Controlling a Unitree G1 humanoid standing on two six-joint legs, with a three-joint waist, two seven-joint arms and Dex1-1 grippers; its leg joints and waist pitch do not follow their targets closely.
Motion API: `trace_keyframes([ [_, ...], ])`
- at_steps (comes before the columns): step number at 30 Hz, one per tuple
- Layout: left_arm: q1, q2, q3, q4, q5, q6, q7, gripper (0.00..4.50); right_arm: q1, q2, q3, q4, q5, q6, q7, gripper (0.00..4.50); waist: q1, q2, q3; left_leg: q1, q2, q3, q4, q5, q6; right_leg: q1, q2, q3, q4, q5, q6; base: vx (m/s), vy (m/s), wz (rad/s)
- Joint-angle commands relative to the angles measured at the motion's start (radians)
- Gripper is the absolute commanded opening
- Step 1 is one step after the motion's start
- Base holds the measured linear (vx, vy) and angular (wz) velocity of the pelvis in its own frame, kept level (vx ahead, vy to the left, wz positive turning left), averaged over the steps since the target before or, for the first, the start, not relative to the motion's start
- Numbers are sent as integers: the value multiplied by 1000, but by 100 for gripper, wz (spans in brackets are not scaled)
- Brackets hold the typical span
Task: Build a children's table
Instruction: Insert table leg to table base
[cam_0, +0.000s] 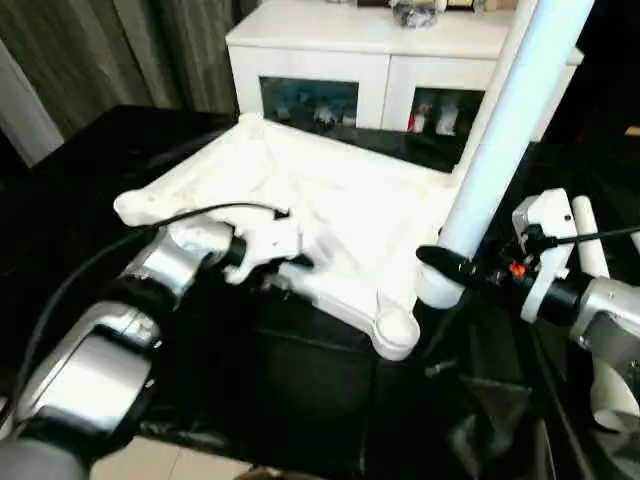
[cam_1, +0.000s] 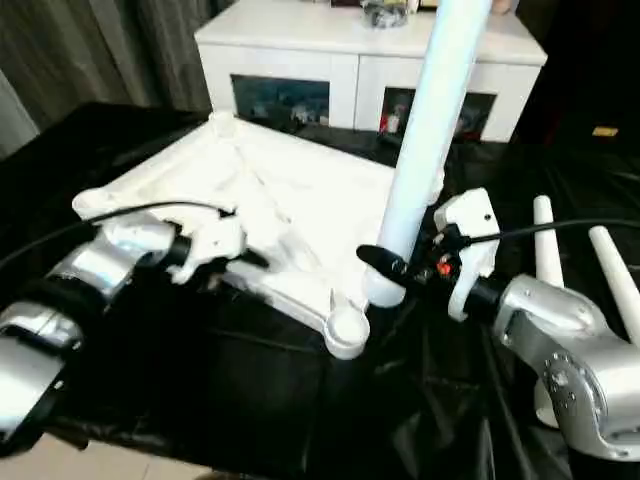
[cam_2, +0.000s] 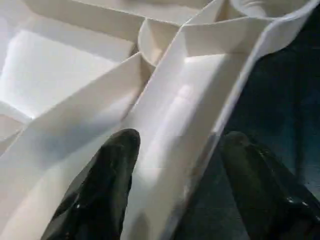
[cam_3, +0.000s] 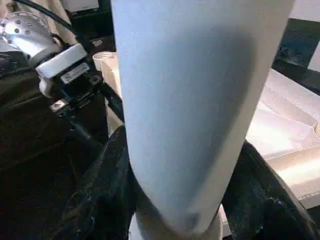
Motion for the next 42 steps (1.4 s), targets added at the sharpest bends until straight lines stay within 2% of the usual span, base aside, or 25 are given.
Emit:
trace_keyframes([
  [1, -20, -7, -4, 29, 27, -21, 11, 257, -17, -11, 14, -15, -3, -2, 13, 188, 5, -15, -73, 15, 71, -31, -85, -222, 14, 56, -83, 45, -82, -309, -221, 0, 0, 0],
  [6, -39, -22, -50, 82, 90, -73, -6, 215, -21, -31, 40, -16, -4, -13, 31, 188, 7, -11, -71, 18, 74, -30, -86, -231, 19, 53, -81, 45, -83, -296, -229, 0, 0, 0],
  [10, -45, -22, -58, 93, 105, -81, -9, 183, -22, -32, 40, -15, -4, -13, 33, 188, 7, -13, -72, 17, 75, -31, -86, -234, 15, 55, -83, 46, -82, -291, -234, 0, 0, 0],
  [11, -50, -24, -58, 101, 116, -88, 11, 178, -22, -32, 41, -15, -6, -15, 33, 188, 8, -9, -72, 18, 75, -31, -86, -236, 14, 55, -83, 46, -81, -290, -236, 0, 0, 0],
  [16, -59, -27, -61, 123, 146, -96, 49, 132, -20, -31, 43, -17, -8, -16, 34, 188, 7, -13, -71, 17, 74, -31, -86, -242, 15, 56, -83, 46, -84, -313, -230, 0, 0, 0],
  [17, -60, -28, -61, 127, 152, -98, 53, 110, -18, -31, 44, -17, -7, -17, 34, 188, 7, -14, -71, 18, 73, -31, -86, -243, 16, 54, -82, 45, -86, -318, -226, 0, 0, 0],
  [19, -60, -28, -62, 129, 153, -98, 54, 110, -18, -31, 44, -17, -7, -18, 34, 188, 7, -13, -70, 18, 74, -32, -87, -245, 15, 54, -83, 45, -87, -327, -223, 0, 0, 0],
  [20, -62, -29, -64, 139, 163, -100, 59, 90, -17, -30, 48, -18, -7, -20, 32, 188, 8, -10, -70, 19, 74, -32, -86, -247, 14, 53, -83, 45, -87, -330, -223, 0, 0, 0],
  [24, -59, -39, -70, 162, 189, -58, 80, 69, -15, -23, 60, -17, -9, -28, 24, 188, 4, -13, -66, 19, 73, -35, -89, -282, 4, 53, -85, 45, -93, -388, -208, 0, 0, 0],
  [25, -53, -45, -69, 165, 193, -38, 83, 69, -15, -20, 60, -15, -12, -31, 21, 188, 3, -8, -65, 18, 73, -37, -90, -289, 1, 53, -85, 44, -94, -403, -204, 0, 0, 0],
  [26, -53, -45, -69, 165, 193, -38, 83, 65, -15, -20, 60, -15, -12, -31, 21, 188, 3, -8, -65, 18, 73, -37, -90, -289, 1, 53, -85, 44, -94, -403, -204, 0, 0, 0],
  [28, -44, -53, -64, 166, 190, -9, 81, 58, -15, -17, 60, -12, -14, -34, 18, 188, -2, -11, -58, 23, 71, -38, -92, -332, -5, 50, -85, 43, -102, -471, -190, 0, 0, 0],
  [29, -44, -53, -64, 166, 190, -9, 81, 54, -15, -17, 60, -12, -14, -34, 18, 188, -6, -12, -55, 26, 69, -40, -92, -358, -8, 49, -87, 41, -110, -533, -172, 0, 0, 0],
  [31, -16, -75, -48, 166, 190, 50, 75, 44, -19, -13, 62, -3, -16, -43, 14, 188, -13, -14, -58, 26, 69, -44, -93, -358, -7, 50, -88, 39, -115, -578, -144, 0, 0, 0],
  [32, -16, -75, -48, 166, 190, 50, 75, 40, -19, -13, 62, -3, -16, -43, 14, 188, -14, -14, -58, 25, 68, -44, -94, -354, -5, 50, -87, 38, -116, -580, -141, 0, 0, 0],
  [33, -10, -79, -38, 163, 186, 81, 79, 38, -21, -10, 61, 0, -17, -45, 9, 188, -15, -10, -58, 25, 68, -45, -94, -354, -3, 50, -87, 38, -117, -581, -139, 0, 0, 0],
  [34, -7, -80, -35, 160, 182, 91, 77, 38, -21, -9, 59, 1, -17, -45, 7, 188, -20, -12, -58, 24, 69, -46, -97, -349, 2, 52, -87, 36, -118, -574, -139, 0, 0, 0],
  [36, 6, -83, -14, 142, 164, 144, 81, 30, -24, 0, 54, 7, -18, -46, -8, 188, -24, -9, -60, 18, 69, -47, -100, -337, 7, 56, -87, 34, -116, -553, -143, 0, 0, 0],
  [38, 20, -84, 5, 113, 145, 180, 96, 25, -28, 11, 48, 17, -26, -46, -31, 188, -27, -8, -61, 19, 70, -47, -101, -345, 5, 54, -86, 34, -116, -548, -148, 0, 0, 0],
  [39, 44, -86, 34, 66, 117, 221, 123, 22, -34, 27, 41, 35, -40, -47, -64, 188, -30, -7, -61, 24, 68, -47, -100, -362, 1, 50, -85, 31, -118, -565, -151, 0, 0, 0],
  [42, 89, -82, 68, -12, 85, 248, 149, 17, -42, 58, 31, 60, -52, -52, -110, 188, -36, -9, -62, 26, 68, -44, -98, -370, 2, 45, -84, 32, -120, -542, -167, 0, 0, 0],
])
